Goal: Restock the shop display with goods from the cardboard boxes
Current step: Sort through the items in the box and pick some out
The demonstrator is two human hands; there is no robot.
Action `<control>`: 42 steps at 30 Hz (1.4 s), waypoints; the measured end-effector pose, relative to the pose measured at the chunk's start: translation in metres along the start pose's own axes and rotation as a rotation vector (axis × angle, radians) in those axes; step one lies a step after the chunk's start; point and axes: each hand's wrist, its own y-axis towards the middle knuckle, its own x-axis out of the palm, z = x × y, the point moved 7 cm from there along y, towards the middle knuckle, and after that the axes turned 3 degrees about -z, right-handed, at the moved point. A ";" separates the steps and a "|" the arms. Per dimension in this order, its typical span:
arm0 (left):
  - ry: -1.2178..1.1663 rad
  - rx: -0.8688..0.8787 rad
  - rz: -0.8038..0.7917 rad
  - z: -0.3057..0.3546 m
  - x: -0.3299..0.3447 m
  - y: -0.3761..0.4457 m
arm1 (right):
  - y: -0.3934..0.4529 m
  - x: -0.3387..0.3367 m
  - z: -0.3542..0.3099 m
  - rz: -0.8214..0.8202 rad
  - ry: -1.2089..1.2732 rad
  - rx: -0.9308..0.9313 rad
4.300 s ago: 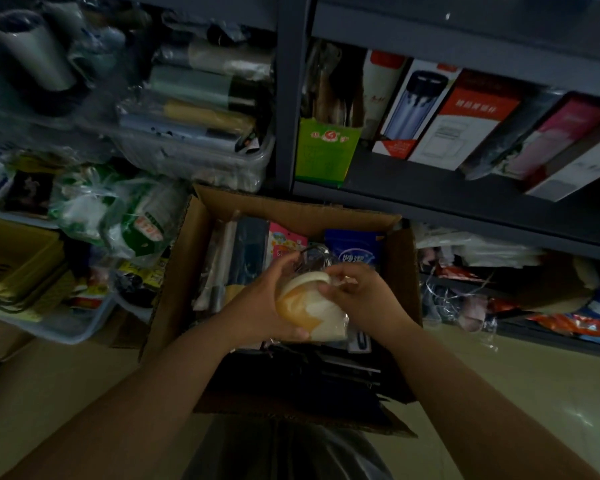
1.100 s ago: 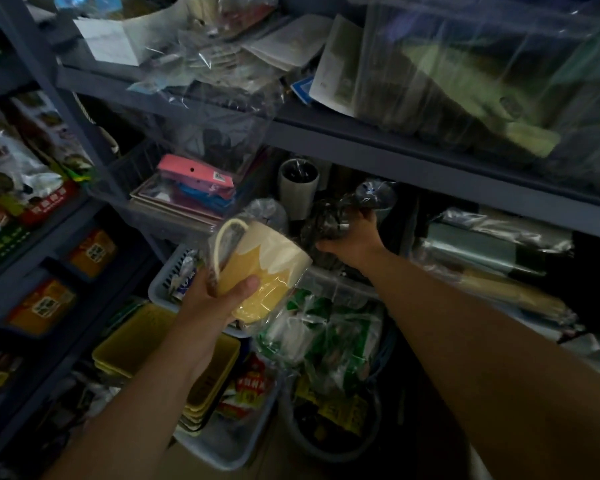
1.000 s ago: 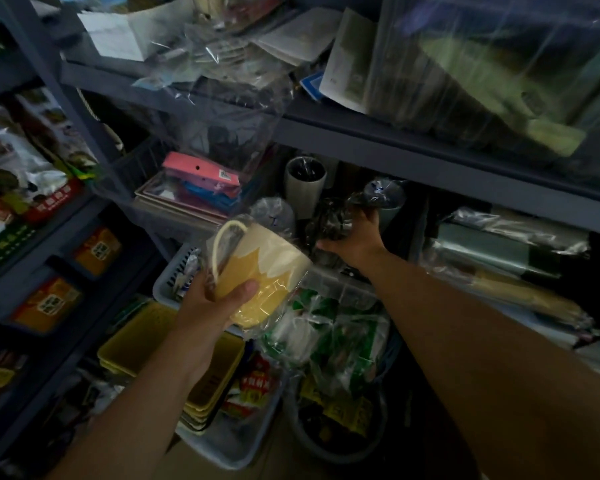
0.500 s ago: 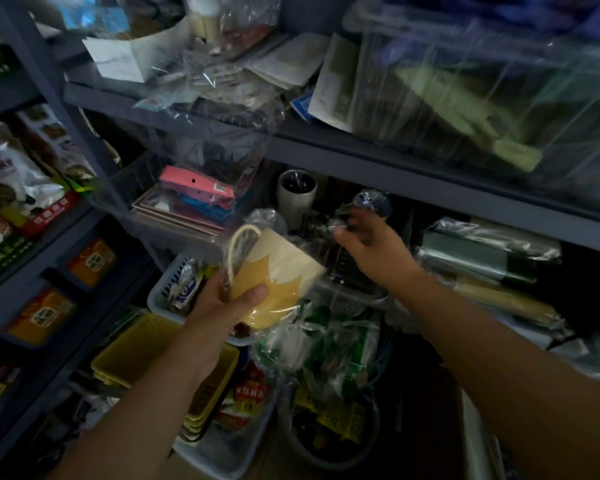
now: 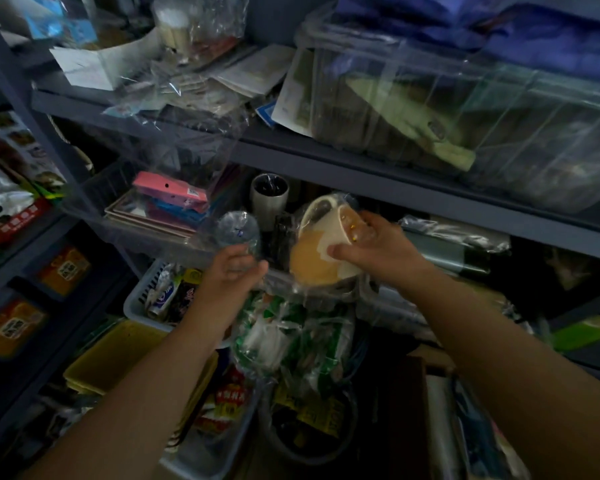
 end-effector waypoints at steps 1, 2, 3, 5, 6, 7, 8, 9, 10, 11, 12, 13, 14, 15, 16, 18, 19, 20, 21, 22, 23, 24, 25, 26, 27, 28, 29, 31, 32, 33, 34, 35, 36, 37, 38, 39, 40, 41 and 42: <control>0.004 0.010 0.018 0.002 -0.005 -0.001 | 0.002 -0.002 -0.002 0.026 -0.033 -0.016; 0.009 0.005 0.026 0.002 -0.008 -0.001 | 0.004 -0.003 -0.005 0.039 -0.052 -0.033; 0.017 -0.006 0.028 0.002 -0.010 -0.002 | 0.007 -0.001 -0.007 0.041 -0.067 -0.053; 0.022 -0.014 0.032 0.000 -0.013 -0.003 | 0.014 0.004 -0.012 0.050 -0.147 -0.103; 0.023 -0.013 0.037 -0.001 -0.014 -0.003 | 0.018 0.007 -0.015 0.044 -0.219 -0.147; 0.030 -0.016 0.043 -0.003 -0.017 -0.004 | 0.025 0.012 -0.017 0.017 -0.297 -0.188; 0.041 -0.023 0.047 -0.006 -0.019 -0.004 | 0.031 0.016 -0.017 -0.024 -0.364 -0.215; 0.052 -0.034 0.050 -0.009 -0.022 -0.004 | 0.038 0.021 -0.015 -0.081 -0.416 -0.222; 0.059 -0.043 0.051 -0.012 -0.025 -0.004 | 0.044 0.027 -0.010 -0.136 -0.461 -0.214; 0.064 -0.050 0.053 -0.015 -0.028 -0.005 | 0.049 0.033 -0.004 -0.185 -0.490 -0.198; 0.065 -0.059 0.058 -0.019 -0.031 -0.005 | 0.053 0.038 0.002 -0.219 -0.509 -0.176; 0.065 -0.067 0.068 -0.021 -0.035 -0.006 | 0.057 0.044 0.009 -0.246 -0.520 -0.153; 0.063 -0.073 0.078 -0.023 -0.037 -0.007 | 0.060 0.049 0.015 -0.265 -0.529 -0.129; 0.059 -0.079 0.082 -0.025 -0.039 -0.008 | 0.063 0.053 0.020 -0.269 -0.533 -0.109; 0.054 -0.086 0.083 -0.026 -0.040 -0.009 | 0.066 0.055 0.025 -0.255 -0.525 -0.092; 0.054 -0.098 0.073 -0.029 -0.040 -0.010 | 0.069 0.057 0.033 -0.210 -0.475 -0.065; 0.062 -0.102 0.064 -0.030 -0.040 -0.010 | 0.069 0.059 0.036 -0.201 -0.479 -0.062; 0.073 -0.103 0.054 -0.031 -0.039 -0.010 | 0.068 0.061 0.037 -0.199 -0.504 -0.080; 0.084 -0.103 0.045 -0.032 -0.038 -0.010 | 0.067 0.063 0.039 -0.203 -0.520 -0.091; 0.094 -0.104 0.036 -0.033 -0.035 -0.011 | 0.064 0.063 0.039 -0.196 -0.515 -0.103; 0.103 -0.106 0.026 -0.033 -0.032 -0.011 | 0.061 0.062 0.038 -0.173 -0.493 -0.113; 0.112 -0.107 0.015 -0.034 -0.029 -0.011 | 0.056 0.059 0.034 -0.134 -0.455 -0.134; 0.119 -0.107 -0.001 -0.034 -0.024 -0.011 | 0.048 0.054 0.030 -0.088 -0.393 -0.153; 0.129 -0.108 -0.019 -0.035 -0.020 -0.011 | 0.038 0.047 0.027 -0.028 -0.306 -0.171; 0.143 -0.110 -0.039 -0.036 -0.014 -0.011 | 0.026 0.040 0.027 0.036 -0.210 -0.182; 0.161 -0.111 -0.061 -0.036 -0.007 -0.012 | 0.012 0.032 0.027 0.096 -0.130 -0.195; 0.177 -0.112 -0.084 -0.037 0.000 -0.013 | -0.004 0.024 0.031 0.143 -0.072 -0.197; 0.206 -0.107 -0.122 -0.038 0.018 -0.018 | -0.037 0.013 0.051 0.188 0.023 -0.176; 0.220 -0.101 -0.142 -0.040 0.029 -0.022 | -0.054 0.008 0.064 0.195 0.080 -0.151; 0.235 -0.097 -0.170 -0.042 0.041 -0.028 | -0.072 0.003 0.080 0.204 0.126 -0.118; 0.247 -0.099 -0.207 -0.046 0.055 -0.035 | -0.090 -0.003 0.099 0.219 0.160 -0.081; 0.257 -0.102 -0.246 -0.050 0.069 -0.044 | -0.109 -0.007 0.120 0.238 0.188 -0.031; 0.266 -0.110 -0.285 -0.055 0.083 -0.052 | -0.128 -0.012 0.142 0.261 0.222 0.023; 0.278 -0.120 -0.324 -0.060 0.099 -0.061 | -0.147 -0.018 0.166 0.283 0.246 0.081; 0.296 -0.130 -0.365 -0.065 0.115 -0.071 | -0.165 -0.022 0.191 0.304 0.256 0.136; 0.318 -0.136 -0.403 -0.069 0.133 -0.082 | -0.183 -0.027 0.216 0.323 0.251 0.196; 0.332 -0.137 -0.434 -0.072 0.150 -0.093 | -0.200 -0.032 0.240 0.344 0.244 0.254; 0.337 -0.132 -0.455 -0.075 0.167 -0.103 | -0.217 -0.038 0.263 0.369 0.232 0.313; 0.342 -0.127 -0.478 -0.077 0.184 -0.114 | -0.232 -0.044 0.285 0.393 0.221 0.368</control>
